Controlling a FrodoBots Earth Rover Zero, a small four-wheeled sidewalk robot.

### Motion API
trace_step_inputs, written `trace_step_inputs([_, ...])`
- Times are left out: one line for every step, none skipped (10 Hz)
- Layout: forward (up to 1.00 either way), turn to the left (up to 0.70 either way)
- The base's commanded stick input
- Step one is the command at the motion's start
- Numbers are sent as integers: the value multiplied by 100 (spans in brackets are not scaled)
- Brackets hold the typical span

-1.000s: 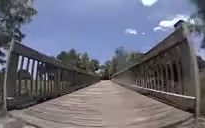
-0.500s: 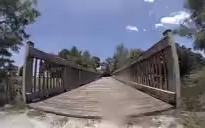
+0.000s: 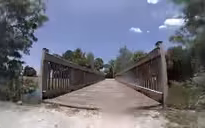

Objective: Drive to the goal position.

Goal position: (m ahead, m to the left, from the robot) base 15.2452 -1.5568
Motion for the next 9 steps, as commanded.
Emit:
trace_step_inputs([27,0])
trace_step_inputs([0,0])
trace_step_inputs([0,-49])
trace_step_inputs([0,-85])
trace_step_inputs([0,-85])
trace_step_inputs([0,-85])
trace_step_inputs([0,-49])
trace_step_inputs([0,-16])
trace_step_inputs([0,0])
